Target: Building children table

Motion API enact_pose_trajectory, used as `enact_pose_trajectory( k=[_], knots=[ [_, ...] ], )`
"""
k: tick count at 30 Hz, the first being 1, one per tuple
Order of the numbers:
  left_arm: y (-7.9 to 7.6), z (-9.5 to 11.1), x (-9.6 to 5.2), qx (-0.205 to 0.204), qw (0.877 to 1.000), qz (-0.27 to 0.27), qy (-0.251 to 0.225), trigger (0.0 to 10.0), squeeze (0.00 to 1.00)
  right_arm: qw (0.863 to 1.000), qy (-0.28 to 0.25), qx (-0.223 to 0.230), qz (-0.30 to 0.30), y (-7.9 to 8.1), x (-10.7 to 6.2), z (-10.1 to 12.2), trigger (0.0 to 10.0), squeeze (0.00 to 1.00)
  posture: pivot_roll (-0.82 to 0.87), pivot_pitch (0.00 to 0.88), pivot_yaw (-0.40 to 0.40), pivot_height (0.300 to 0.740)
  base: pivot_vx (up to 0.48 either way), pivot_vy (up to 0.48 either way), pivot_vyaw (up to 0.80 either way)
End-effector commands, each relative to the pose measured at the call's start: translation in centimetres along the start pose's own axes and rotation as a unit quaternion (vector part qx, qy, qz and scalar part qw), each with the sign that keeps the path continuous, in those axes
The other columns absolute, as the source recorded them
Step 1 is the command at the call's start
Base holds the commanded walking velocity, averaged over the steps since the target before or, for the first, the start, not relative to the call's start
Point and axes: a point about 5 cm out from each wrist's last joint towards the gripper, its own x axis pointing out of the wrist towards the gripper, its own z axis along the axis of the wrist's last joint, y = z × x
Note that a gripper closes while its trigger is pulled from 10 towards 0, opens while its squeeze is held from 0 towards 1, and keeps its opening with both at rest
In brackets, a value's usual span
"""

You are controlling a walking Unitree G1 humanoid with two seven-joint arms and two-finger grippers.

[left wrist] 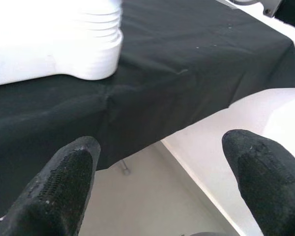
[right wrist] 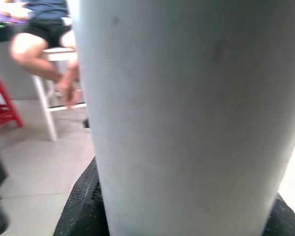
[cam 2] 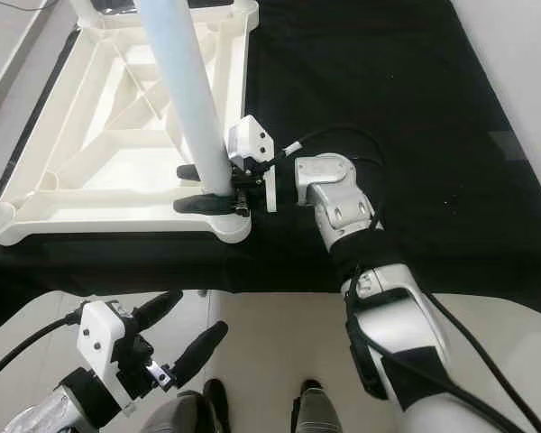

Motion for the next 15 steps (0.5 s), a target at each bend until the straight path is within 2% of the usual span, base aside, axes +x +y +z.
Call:
enact_pose_trajectory(
  k=[1, 2, 3, 4, 5, 8, 9, 10, 11, 13, 14, 15],
  knots=[
    [-0.1, -0.5, -0.4, -0.003, 1.0, 0.0, 0.013, 10.0, 0.0, 0.996, 0.064, 0.052, -0.043, 0.6, -0.2, -3.5, 10.0, 0.0, 0.08, 0.363, 0.057, 0.74, 0.0, 0.0, 0.0],
    [-0.1, -0.5, -0.4, -0.002, 1.0, 0.001, 0.013, 10.0, 0.0, 0.985, 0.088, 0.073, -0.132, 0.6, -0.3, -4.6, 10.0, 0.0, 0.08, 0.363, 0.052, 0.74, 0.0, 0.0, 0.0],
    [-0.2, -0.5, -0.5, -0.002, 1.0, 0.002, 0.013, 10.0, 0.0, 0.96, 0.115, 0.089, -0.238, 0.7, -0.6, -5.8, 10.0, 0.0, 0.08, 0.368, 0.037, 0.74, 0.0, 0.0, 0.0],
    [-0.2, -0.5, -0.5, -0.002, 1.0, 0.002, 0.013, 10.0, 0.0, 0.96, 0.115, 0.089, -0.238, 0.7, -0.6, -5.8, 10.0, 0.0, 0.08, 0.368, 0.037, 0.74, 0.0, 0.0, 0.0],
    [-0.2, -0.5, -0.5, -0.002, 1.0, 0.004, 0.013, 10.0, 0.0, 0.92, 0.135, 0.124, -0.347, 2.4, -1.2, -7.3, 10.0, 0.0, 0.08, 0.369, 0.024, 0.74, 0.0, 0.0, 0.0],
    [-0.2, -0.5, -0.5, -0.002, 1.0, 0.004, 0.013, 10.0, 0.0, 0.92, 0.135, 0.124, -0.347, 2.4, -1.2, -7.3, 10.0, 0.0, 0.08, 0.369, 0.024, 0.74, 0.0, 0.0, 0.0],
    [-0.2, -0.5, -0.5, -0.001, 1.0, 0.007, 0.012, 10.0, 0.0, 0.883, 0.16, 0.153, -0.413, 5.3, -1.7, -8.5, 10.0, 0.0, 0.08, 0.379, 0.035, 0.74, 0.0, 0.0, 0.0],
    [0.0, -0.4, -0.5, -0.001, 1.0, 0.008, 0.011, 10.0, 0.0, 0.857, 0.168, 0.181, -0.453, 7.9, -1.9, -9.0, 10.0, 0.0, 0.07, 0.383, 0.045, 0.74, 0.0, 0.0, 0.0],
    [0.1, -0.4, -0.3, -0.001, 1.0, 0.007, 0.01, 10.0, 0.0, 0.844, 0.167, 0.194, -0.471, 9.1, -1.8, -8.9, 10.0, 0.0, 0.07, 0.377, 0.06, 0.74, 0.0, 0.0, 0.0],
    [0.1, -0.4, -0.3, -0.001, 1.0, 0.007, 0.01, 10.0, 0.0, 0.844, 0.167, 0.194, -0.471, 9.1, -1.8, -8.9, 10.0, 0.0, 0.07, 0.377, 0.06, 0.74, 0.0, 0.0, 0.0],
    [0.3, -0.4, -0.2, -0.001, 1.0, 0.005, 0.011, 10.0, 0.0, 0.844, 0.155, 0.189, -0.478, 9.0, -1.0, -8.4, 10.0, 0.0, 0.06, 0.369, 0.066, 0.74, 0.0, 0.0, 0.0],
    [0.3, -0.4, -0.2, -0.001, 1.0, 0.005, 0.011, 10.0, 0.0, 0.844, 0.155, 0.189, -0.478, 9.0, -1.0, -8.4, 10.0, 0.0, 0.06, 0.369, 0.066, 0.74, 0.0, 0.0, 0.0]
  ],
)
